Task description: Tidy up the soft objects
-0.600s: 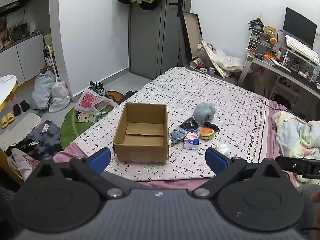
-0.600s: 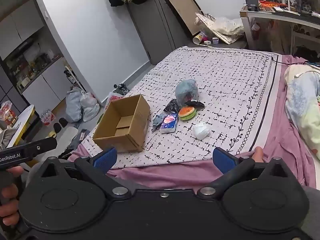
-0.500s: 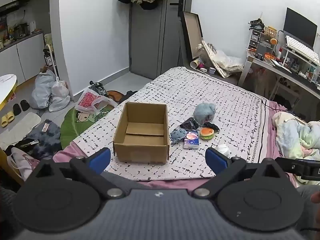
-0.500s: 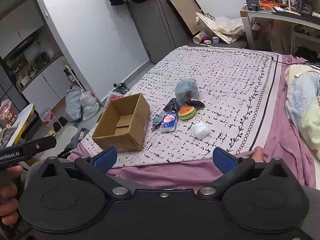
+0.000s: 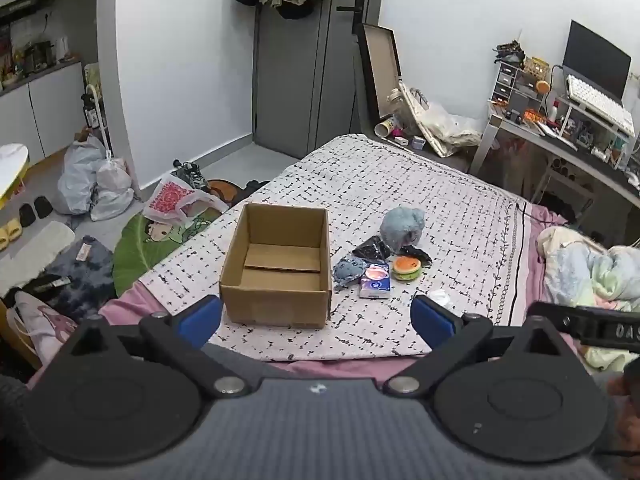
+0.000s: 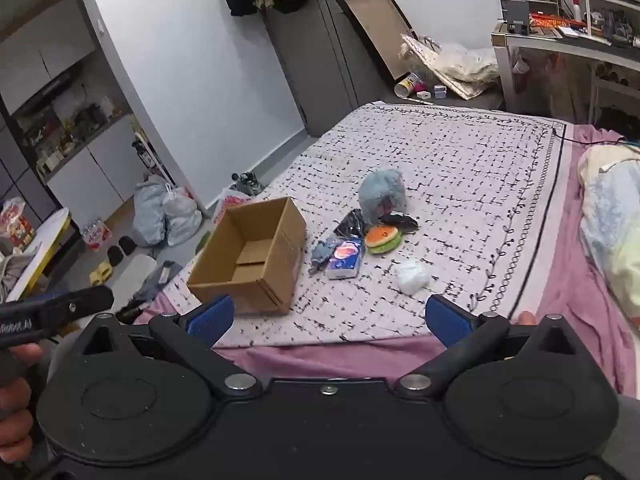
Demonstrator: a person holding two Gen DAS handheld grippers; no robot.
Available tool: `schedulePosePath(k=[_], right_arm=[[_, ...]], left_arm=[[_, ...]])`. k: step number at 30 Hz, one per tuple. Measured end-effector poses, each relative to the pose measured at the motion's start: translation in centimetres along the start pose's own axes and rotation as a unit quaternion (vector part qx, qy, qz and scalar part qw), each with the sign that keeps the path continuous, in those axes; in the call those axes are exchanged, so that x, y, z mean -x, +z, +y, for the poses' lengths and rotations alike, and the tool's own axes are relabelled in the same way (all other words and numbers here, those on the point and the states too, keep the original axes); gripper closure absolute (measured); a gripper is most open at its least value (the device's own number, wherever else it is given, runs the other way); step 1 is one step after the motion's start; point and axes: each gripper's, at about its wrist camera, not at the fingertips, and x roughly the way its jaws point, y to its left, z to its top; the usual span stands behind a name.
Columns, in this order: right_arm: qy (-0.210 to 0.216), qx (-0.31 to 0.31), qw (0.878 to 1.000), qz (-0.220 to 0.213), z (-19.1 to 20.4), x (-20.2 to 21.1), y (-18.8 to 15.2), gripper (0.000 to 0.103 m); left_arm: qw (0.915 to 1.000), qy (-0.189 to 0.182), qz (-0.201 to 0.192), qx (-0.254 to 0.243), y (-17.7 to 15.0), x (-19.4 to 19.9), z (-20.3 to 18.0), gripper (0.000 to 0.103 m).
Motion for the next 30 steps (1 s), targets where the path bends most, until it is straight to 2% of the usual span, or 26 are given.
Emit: schedulePosePath(k=[16, 30], right_arm=[[0.002, 0.020, 1.000, 0.005, 1.1, -1.8, -0.3, 0.000], [-0.013, 0.016, 1.000, 0.009, 0.6, -2.1, -0.3, 0.000]], left_arm=[[0.9987, 0.007, -0.011, 0.049, 0.1, -0.6, 2.0, 0.003], [0.9989, -0.001, -0.004, 0.047, -0.4, -1.5, 1.8, 0.003]])
